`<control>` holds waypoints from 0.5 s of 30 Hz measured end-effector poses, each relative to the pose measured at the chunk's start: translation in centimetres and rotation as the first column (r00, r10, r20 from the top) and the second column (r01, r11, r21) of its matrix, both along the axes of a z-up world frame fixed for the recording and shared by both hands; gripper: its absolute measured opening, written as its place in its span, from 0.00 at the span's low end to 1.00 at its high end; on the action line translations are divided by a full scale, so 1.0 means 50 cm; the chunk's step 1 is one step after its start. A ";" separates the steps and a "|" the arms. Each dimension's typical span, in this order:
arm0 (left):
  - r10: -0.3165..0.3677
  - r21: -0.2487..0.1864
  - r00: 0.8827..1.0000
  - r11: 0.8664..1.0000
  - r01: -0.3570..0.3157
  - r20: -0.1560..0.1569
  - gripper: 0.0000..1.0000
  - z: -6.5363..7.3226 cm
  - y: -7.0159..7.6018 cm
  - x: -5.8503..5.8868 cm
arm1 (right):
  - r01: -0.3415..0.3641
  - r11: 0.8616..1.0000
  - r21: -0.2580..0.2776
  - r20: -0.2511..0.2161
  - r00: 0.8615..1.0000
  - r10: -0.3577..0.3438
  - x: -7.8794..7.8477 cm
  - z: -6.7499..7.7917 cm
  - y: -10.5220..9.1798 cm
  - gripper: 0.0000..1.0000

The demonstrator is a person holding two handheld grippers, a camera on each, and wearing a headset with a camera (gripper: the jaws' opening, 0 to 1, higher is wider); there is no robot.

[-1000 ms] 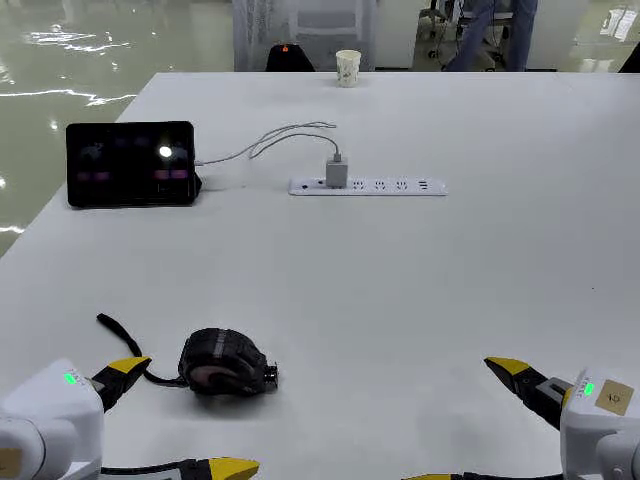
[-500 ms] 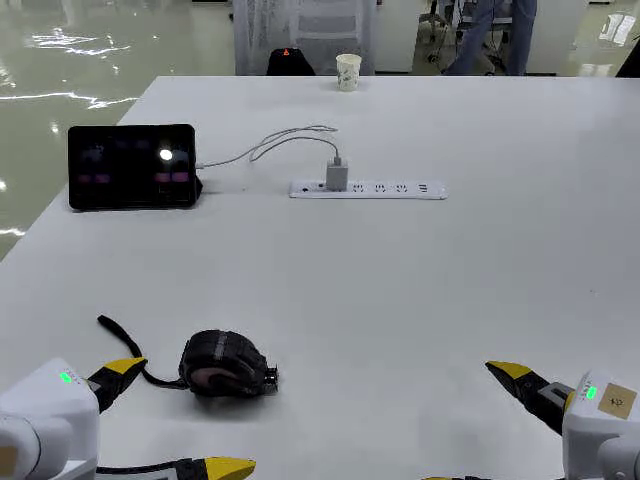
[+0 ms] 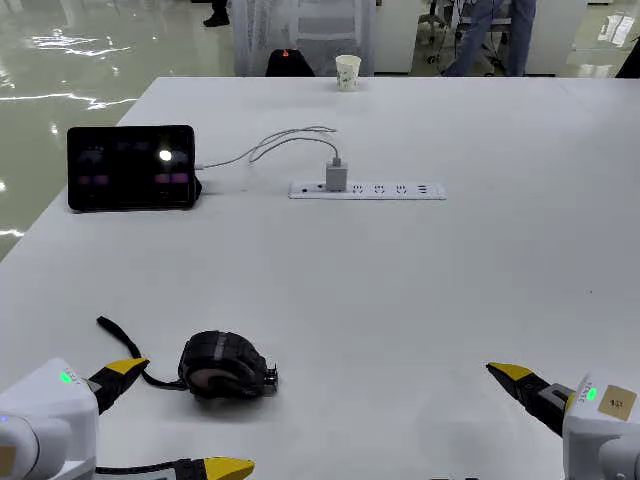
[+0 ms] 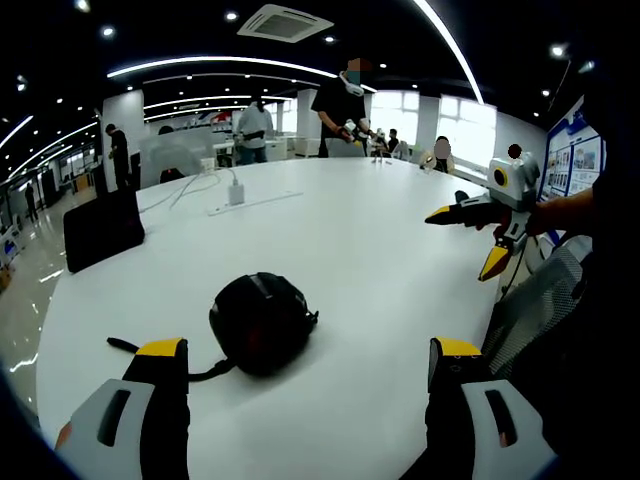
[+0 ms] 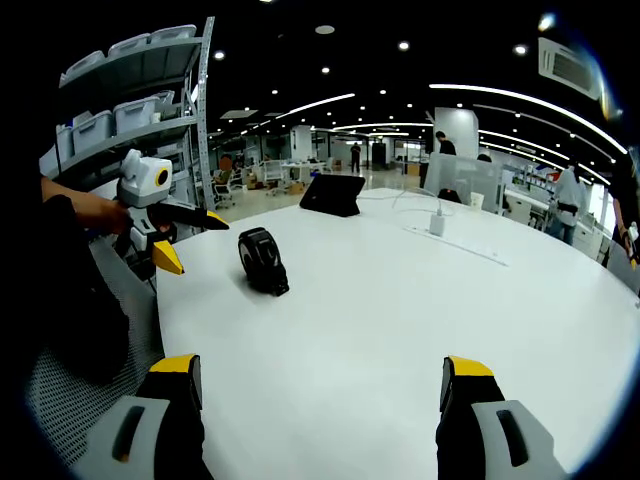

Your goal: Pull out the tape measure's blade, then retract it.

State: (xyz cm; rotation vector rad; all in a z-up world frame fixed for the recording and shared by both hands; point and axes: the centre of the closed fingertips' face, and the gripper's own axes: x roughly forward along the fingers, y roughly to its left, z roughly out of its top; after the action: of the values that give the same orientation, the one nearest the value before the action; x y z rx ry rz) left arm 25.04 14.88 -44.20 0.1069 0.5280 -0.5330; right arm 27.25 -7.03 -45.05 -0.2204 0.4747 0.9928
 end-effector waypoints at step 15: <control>0.003 0.000 1.000 1.000 -0.003 -0.007 0.99 0.000 0.002 0.000 | -0.004 1.000 -0.004 -0.003 1.000 0.004 -0.002 -0.001 -0.001 0.99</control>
State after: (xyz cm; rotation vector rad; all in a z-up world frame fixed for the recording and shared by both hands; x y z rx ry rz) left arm 25.07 14.96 -44.22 0.1040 0.5350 -0.5303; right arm 27.13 -7.10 -45.09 -0.2242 0.4789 0.9961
